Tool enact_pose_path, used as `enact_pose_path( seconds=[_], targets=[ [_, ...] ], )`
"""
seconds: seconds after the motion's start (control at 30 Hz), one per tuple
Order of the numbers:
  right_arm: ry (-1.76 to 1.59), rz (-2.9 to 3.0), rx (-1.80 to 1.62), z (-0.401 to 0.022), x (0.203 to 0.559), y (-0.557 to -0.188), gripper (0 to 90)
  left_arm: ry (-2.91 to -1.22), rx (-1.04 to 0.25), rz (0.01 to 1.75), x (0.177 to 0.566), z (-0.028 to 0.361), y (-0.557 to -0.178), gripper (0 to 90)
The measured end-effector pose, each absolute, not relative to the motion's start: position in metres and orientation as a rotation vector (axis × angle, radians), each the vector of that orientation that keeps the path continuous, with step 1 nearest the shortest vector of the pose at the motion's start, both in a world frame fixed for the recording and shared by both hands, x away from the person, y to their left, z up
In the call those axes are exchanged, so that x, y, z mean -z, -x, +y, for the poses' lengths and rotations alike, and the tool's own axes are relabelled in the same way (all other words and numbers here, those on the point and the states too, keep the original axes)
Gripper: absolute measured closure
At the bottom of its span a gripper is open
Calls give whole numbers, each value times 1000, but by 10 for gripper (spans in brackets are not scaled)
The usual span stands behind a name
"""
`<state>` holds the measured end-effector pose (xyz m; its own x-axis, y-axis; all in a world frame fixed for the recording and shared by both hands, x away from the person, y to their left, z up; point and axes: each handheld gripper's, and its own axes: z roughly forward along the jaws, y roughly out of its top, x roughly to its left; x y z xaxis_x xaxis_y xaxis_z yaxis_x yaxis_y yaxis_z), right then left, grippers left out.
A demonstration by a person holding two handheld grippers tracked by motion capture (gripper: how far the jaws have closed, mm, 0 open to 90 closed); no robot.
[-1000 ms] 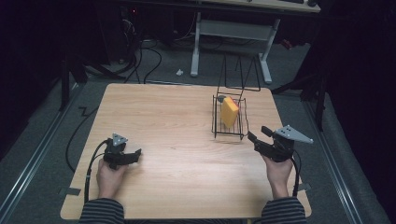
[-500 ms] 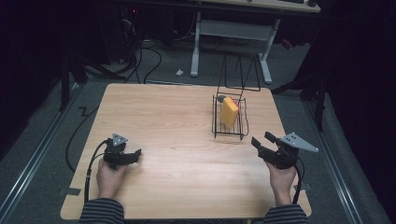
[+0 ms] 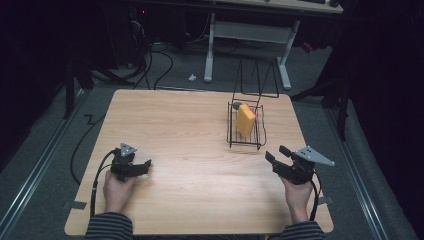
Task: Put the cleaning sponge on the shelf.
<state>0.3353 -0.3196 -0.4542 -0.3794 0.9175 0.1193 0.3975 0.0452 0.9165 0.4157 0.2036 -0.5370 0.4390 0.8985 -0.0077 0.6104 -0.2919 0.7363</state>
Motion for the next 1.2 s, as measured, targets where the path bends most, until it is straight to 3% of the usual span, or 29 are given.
enact_pose_path(
  seconds=[1.2],
  targets=[
    [-1359,1914,-1257,-300,492,-352,353,-2016,-546,1264,537,204,-416,225]
  ],
)
